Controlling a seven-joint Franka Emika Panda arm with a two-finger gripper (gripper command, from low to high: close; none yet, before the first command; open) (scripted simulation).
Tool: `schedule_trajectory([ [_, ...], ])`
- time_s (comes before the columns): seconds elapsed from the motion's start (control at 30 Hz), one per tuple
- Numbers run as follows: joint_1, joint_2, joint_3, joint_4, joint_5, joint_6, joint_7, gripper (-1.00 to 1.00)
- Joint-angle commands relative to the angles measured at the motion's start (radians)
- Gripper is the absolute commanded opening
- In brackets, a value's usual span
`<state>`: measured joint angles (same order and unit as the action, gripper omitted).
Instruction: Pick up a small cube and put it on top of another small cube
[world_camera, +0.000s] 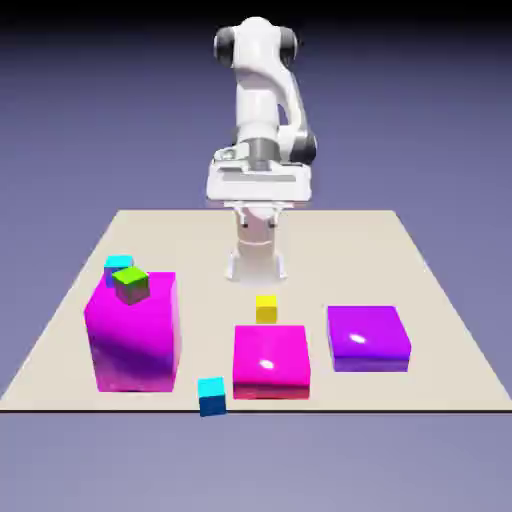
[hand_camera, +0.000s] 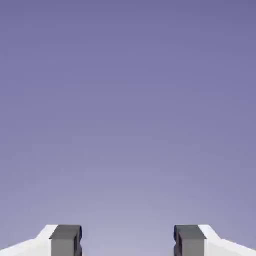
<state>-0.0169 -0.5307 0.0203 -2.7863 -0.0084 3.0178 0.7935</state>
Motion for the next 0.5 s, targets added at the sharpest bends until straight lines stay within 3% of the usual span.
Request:
schedule_trajectory([
  [0.0,-0.024,0.033,0.017,0.020,-0.007,-0.016,0.044,0.00],
  [0.47,-0.360,0.489,0.253,0.295,-0.105,-0.239,0.652,0.00],
])
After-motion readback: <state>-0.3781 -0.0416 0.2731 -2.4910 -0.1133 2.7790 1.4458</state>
